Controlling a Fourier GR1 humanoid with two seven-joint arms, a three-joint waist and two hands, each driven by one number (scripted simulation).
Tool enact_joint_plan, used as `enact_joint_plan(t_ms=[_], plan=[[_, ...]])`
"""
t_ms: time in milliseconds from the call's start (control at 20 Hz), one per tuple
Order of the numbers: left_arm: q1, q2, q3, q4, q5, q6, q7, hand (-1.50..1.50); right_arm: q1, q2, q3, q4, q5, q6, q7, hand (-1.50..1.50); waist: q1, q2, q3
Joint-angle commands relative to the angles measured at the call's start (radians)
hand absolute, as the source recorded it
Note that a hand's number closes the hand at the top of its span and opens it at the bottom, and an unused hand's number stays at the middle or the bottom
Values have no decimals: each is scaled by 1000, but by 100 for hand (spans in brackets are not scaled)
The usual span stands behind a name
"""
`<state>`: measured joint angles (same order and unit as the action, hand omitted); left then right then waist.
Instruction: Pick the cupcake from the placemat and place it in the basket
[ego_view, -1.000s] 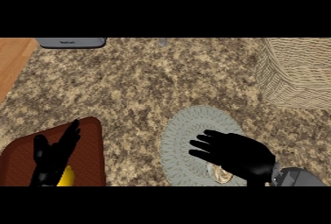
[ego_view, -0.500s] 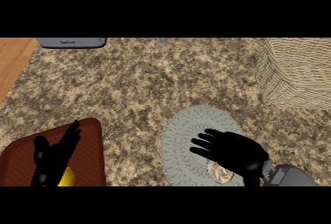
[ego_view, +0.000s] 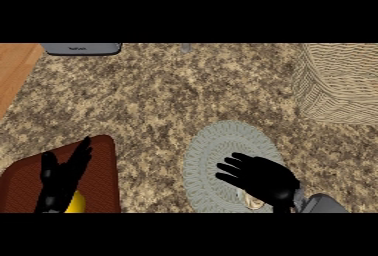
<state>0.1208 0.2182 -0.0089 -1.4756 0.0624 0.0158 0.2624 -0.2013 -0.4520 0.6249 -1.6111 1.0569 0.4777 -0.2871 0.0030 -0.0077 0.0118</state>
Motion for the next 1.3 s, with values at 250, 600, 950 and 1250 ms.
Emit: enact_joint_plan(t_ms=[250, 600, 950, 1250], plan=[[-7, -20, 6, 60, -16, 2, 41, 0, -8, -9, 24, 16, 110, -119, -99, 150, -3, 8, -12], [58, -11, 7, 8, -1, -35, 33, 0, 17, 104, -77, 140, 140, -149, 68, 150, -3, 8, -12], [42, -30, 14, 13, -11, -6, 20, 0, 92, 319, -287, 168, 158, -162, 567, 150, -22, 8, -12], [44, -35, 9, -4, -11, -11, 48, 0, 93, 368, -346, -17, 151, -242, 644, 150, -14, 5, -12]])
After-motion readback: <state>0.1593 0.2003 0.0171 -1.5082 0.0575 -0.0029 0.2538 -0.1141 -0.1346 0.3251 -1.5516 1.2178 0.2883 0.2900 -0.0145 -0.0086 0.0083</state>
